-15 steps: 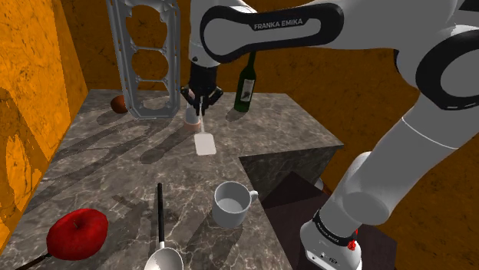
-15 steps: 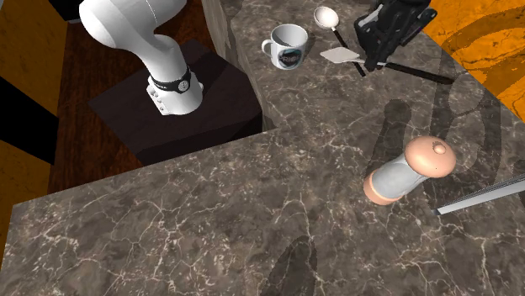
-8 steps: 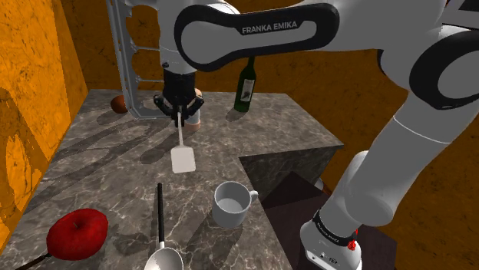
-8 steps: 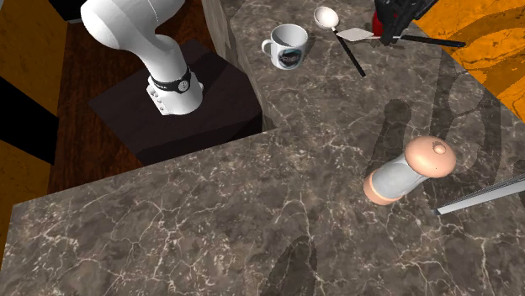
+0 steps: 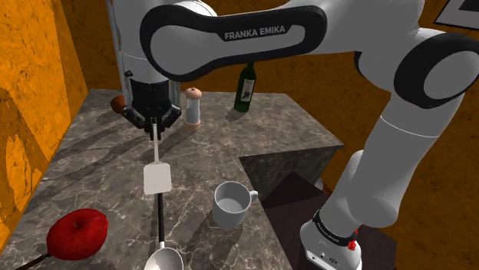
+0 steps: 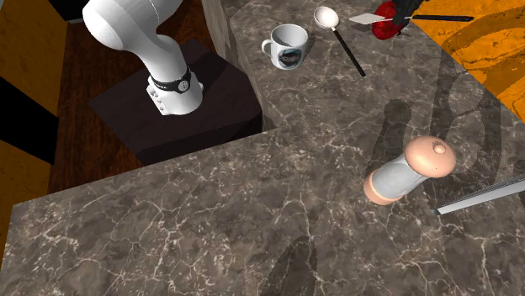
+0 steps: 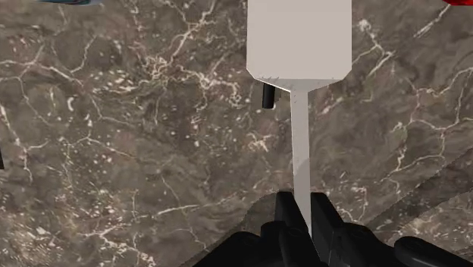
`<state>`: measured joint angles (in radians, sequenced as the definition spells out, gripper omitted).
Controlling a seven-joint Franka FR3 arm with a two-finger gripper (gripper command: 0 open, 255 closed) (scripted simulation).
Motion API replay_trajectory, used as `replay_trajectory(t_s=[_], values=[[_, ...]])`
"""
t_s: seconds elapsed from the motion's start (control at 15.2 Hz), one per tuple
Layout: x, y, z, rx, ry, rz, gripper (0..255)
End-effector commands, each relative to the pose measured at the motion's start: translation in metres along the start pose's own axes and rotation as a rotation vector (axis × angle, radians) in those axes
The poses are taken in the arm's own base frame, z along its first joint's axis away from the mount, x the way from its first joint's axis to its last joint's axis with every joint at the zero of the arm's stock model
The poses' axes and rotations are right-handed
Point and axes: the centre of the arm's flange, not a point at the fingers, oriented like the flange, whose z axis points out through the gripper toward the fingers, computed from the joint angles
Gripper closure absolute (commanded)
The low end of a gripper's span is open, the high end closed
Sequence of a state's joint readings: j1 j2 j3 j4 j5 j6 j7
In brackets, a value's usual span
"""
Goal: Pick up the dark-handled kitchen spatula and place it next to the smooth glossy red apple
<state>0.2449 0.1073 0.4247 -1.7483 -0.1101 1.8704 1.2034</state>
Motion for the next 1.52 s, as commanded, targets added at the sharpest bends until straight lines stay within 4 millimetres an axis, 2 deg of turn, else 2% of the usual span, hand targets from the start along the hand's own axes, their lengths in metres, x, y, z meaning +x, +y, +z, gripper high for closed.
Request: replay_trajectory(t_s=[0.0, 1.45], values=[[-0.002, -0.002, 0.009, 0.0, 0.0, 0.001, 255], [-0.01, -0.002, 0.125, 0.0, 0.0, 0.001, 255]])
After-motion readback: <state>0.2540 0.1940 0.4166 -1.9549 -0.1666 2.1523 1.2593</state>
